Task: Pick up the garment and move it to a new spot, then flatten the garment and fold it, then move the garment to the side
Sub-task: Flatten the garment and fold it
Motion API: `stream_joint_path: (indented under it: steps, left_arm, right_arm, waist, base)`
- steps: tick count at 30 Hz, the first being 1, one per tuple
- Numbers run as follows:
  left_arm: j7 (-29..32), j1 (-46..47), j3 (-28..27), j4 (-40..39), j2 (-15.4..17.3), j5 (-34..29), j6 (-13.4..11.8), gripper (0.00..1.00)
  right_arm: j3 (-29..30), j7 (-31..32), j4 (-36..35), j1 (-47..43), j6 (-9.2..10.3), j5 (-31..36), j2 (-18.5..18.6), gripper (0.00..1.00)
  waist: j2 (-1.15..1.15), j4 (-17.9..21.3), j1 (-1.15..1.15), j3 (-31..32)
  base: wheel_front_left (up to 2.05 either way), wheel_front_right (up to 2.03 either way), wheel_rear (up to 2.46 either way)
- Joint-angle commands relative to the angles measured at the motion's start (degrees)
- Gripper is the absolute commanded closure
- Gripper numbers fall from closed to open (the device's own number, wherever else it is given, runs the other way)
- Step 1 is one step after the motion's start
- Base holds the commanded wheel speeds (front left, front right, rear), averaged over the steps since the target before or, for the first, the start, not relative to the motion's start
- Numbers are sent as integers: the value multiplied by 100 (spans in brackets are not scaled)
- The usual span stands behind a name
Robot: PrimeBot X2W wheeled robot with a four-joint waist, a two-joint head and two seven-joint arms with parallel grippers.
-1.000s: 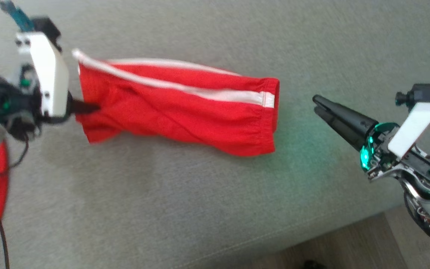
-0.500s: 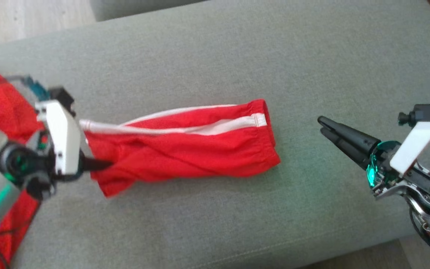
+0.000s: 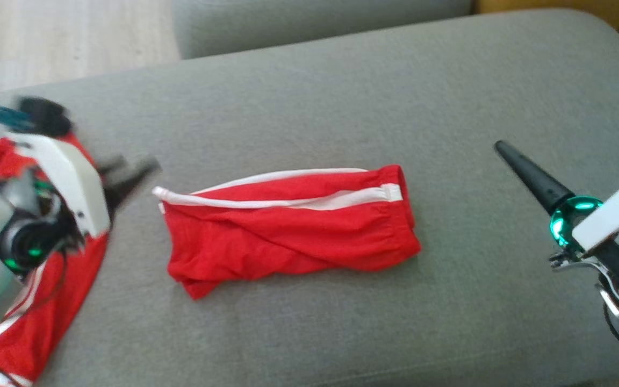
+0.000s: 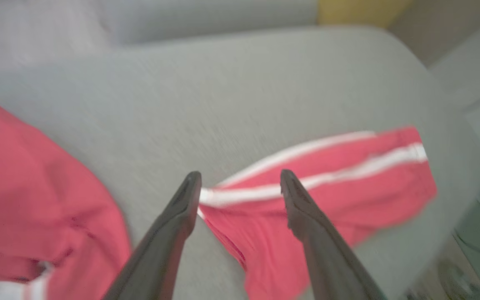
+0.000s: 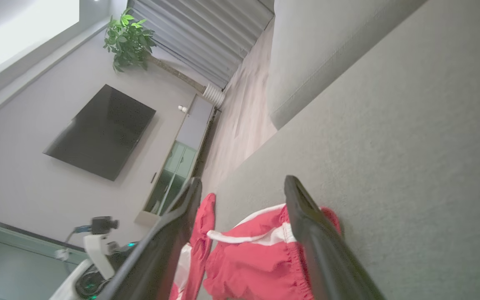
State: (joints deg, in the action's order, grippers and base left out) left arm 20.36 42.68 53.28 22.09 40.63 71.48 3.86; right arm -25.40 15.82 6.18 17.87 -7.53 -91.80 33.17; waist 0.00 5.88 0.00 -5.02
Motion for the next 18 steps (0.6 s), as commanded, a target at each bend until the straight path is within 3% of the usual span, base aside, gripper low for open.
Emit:
stream_joint_path:
  steps: [1,6,9,15,18]
  left_arm:
    - [-414,339,-427,-139,321,-186,-153,0]
    - [-2208,-156,-700,-698,341,-944,-963,0]
    - [-3019,-568,-840,-1068,381,-1262,-1555,0]
    - [-3520,-1587,-1041,-1730,319,-2001,-2514,0]
    - [-3532,-2210,-1611,-2132,-57,-2450,-2875,0]
  right_arm:
    - [69,-244,-213,4,4,267,158,0]
    - [363,-1522,-105,-83,4,1426,11,0]
    - [505,-1978,147,-174,4,2252,-141,0]
    - [1118,-2627,389,-494,4,3878,-998,0]
    - [1458,-2719,428,-795,4,4570,-1486,0]
  waist:
    - [0,-152,0,134]
    - [0,-388,0,302]
    - [0,-509,0,367]
    - [0,-617,0,507]
    - [0,-645,0,534]
  base:
    - [0,0,0]
    - [0,0,0]
    - [0,0,0]
    - [0,0,0]
    - [0,0,0]
